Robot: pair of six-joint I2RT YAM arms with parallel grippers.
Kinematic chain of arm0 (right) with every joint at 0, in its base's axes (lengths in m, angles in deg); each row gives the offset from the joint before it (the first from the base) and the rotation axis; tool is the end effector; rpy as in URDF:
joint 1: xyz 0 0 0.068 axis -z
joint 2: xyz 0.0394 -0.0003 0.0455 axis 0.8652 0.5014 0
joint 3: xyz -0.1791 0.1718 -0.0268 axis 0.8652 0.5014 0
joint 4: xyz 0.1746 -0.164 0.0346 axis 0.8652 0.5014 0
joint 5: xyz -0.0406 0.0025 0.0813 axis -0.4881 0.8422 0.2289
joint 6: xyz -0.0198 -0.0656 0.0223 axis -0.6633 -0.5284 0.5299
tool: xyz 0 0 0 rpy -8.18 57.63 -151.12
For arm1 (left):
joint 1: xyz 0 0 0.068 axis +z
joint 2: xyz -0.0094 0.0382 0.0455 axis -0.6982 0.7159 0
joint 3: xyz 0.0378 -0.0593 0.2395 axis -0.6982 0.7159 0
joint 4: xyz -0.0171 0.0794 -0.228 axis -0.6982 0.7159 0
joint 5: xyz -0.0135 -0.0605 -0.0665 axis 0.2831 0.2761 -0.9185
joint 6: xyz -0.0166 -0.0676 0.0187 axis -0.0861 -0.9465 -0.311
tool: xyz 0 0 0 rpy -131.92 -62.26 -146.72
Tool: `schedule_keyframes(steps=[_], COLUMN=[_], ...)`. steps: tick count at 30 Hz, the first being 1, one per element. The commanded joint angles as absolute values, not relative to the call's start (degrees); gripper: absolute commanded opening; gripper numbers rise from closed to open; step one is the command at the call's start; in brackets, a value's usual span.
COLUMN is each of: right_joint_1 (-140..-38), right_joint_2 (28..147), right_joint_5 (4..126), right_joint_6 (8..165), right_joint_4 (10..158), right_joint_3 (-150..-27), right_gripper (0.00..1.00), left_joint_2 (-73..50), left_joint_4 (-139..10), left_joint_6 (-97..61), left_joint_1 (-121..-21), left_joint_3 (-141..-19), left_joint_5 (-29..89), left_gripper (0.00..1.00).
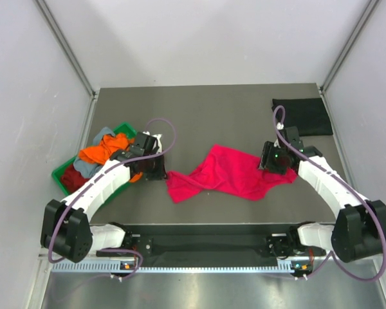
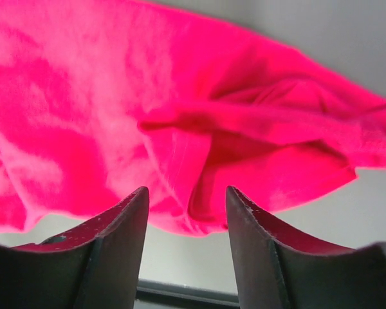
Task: Fold and stack the t-shirts
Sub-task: Flatten the tshirt out
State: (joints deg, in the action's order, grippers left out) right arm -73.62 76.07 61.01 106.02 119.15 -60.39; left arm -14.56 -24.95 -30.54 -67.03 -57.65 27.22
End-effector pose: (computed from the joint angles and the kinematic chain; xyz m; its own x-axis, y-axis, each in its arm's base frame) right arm 0.2297 0.0604 0.1966 -0.8592 0.2489 -0.4470 0.1246 0.9492 0.2891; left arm 0.2200 -0.1045 0.1990 -0.9168 -0.0496 -0.3962 0.1034 0.9289 -0.3557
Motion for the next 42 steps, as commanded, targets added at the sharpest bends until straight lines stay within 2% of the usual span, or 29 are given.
schedule_keyframes(steps=[1,5,13,18,23,29,37,40,41,42], right_joint_1=[-72.13,-70.37,-69.57,-69.49,-69.22,-68.87,-68.52,-68.43,-68.35,-68.34], right_joint_2=[78.47,80.67,85.15,85.50,86.12,86.65,86.74,84.90,83.93,82.71], right_joint_5=[61.23,64.83,69.94,70.82,70.91,72.04,76.00,75.13,73.56,72.32], right_joint_6=[104.90,104.29,103.58,103.49,102.96,102.09,102.00,102.09,102.17,102.35], right_joint_4=[115.71,112.03,107.18,105.33,104.72,103.14,98.83,101.71,103.21,104.79], right_joint_3=[-62.31,-61.60,-59.93,-58.09,-57.47,-57.12,-56.06,-57.02,-57.55,-59.21], right_gripper=[0.50,0.45,0.43,0.44,0.50,0.49,0.34,0.06,0.01,0.00], left_joint_2=[-16.52,-16.79,-16.70,-16.70,-16.17,-16.00,-16.43,-16.61,-16.70,-16.87], left_joint_4=[-27.04,-27.22,-27.40,-27.40,-27.31,-27.05,-26.08,-25.99,-25.73,-25.29], left_joint_6=[-30.13,-29.95,-29.78,-29.60,-29.43,-29.25,-29.25,-29.43,-29.34,-29.25], left_joint_1=[-66.87,-66.87,-66.87,-66.87,-66.87,-66.87,-66.87,-66.87,-66.87,-66.87], left_joint_3=[-56.98,-56.72,-56.36,-56.54,-56.63,-56.98,-57.33,-57.59,-57.94,-58.38], left_joint_5=[26.53,26.09,26.18,26.36,26.36,26.36,26.62,25.83,25.48,25.48], left_gripper=[0.00,0.00,0.00,0.00,0.00,0.00,0.00,0.00,0.00,0.00])
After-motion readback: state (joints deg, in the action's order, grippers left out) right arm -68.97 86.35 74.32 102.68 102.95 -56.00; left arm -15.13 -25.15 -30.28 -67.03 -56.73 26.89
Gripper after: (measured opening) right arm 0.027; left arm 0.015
